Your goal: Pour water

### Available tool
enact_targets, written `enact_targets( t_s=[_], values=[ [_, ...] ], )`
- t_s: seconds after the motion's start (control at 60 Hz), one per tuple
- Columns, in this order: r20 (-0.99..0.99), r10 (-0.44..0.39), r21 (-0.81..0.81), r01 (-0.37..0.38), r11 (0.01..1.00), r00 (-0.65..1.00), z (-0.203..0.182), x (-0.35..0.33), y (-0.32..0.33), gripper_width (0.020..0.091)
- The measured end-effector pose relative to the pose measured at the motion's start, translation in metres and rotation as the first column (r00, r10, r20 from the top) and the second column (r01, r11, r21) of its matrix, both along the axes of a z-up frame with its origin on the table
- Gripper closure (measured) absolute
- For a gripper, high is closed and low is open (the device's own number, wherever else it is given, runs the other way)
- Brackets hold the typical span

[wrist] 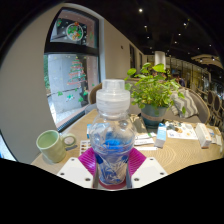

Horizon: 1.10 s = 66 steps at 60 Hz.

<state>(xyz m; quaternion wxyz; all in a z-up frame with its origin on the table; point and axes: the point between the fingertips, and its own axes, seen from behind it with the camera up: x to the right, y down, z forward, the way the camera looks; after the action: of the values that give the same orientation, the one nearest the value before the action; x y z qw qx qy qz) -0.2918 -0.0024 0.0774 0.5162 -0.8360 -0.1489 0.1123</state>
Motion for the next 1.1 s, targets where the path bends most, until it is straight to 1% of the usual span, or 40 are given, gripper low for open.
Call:
enact_targets(
  t_s=[0.033,0.15,0.25,0.317,0.35,0.383,0.417,0.433,0.467,0.5,0.533,0.633,0.783,0.917,1.1],
  values=[
    [-0.023,-0.004,0.03,0.005,1.0,1.0,0.003,0.0,-0.001,0.0725],
    [-0.034,-0.02,0.042,0.021,0.999,0.999,0.003,0.004,-0.004,0.0701],
    [-0.034,-0.03,0.045,0.031,0.998,0.999,0.003,0.006,-0.002,0.0639],
    [-0.022,-0.037,0.013,0.038,0.999,0.999,0.0,0.006,-0.004,0.0592],
    [-0.012,-0.047,-0.015,0.047,0.999,0.999,-0.003,0.009,-0.007,0.0513],
    [-0.008,-0.053,-0.034,0.053,0.998,0.999,-0.003,0.01,-0.01,0.0389],
    [-0.005,-0.057,-0.05,0.057,0.997,0.998,-0.002,0.012,-0.015,0.0248],
    [-0.002,-0.064,-0.059,0.064,0.996,0.998,-0.001,0.014,-0.018,0.0245],
    [0.007,-0.091,-0.07,0.092,0.993,0.996,0.002,0.022,-0.024,0.0281],
    [0.011,-0.117,-0.078,0.117,0.99,0.993,0.008,0.027,-0.032,0.0263],
    [0.019,-0.123,-0.094,0.124,0.988,0.992,0.013,0.029,-0.042,0.0244],
    [0.039,-0.13,-0.137,0.134,0.982,0.991,0.035,0.033,-0.085,0.0249],
    [0.115,-0.159,-0.149,0.176,0.973,0.981,0.08,0.043,-0.153,0.025],
    [0.125,-0.164,-0.18,0.185,0.966,0.978,0.105,0.035,-0.21,0.0256],
    [0.157,-0.208,-0.165,0.233,0.958,0.965,0.121,0.038,-0.247,0.0253]
  ],
)
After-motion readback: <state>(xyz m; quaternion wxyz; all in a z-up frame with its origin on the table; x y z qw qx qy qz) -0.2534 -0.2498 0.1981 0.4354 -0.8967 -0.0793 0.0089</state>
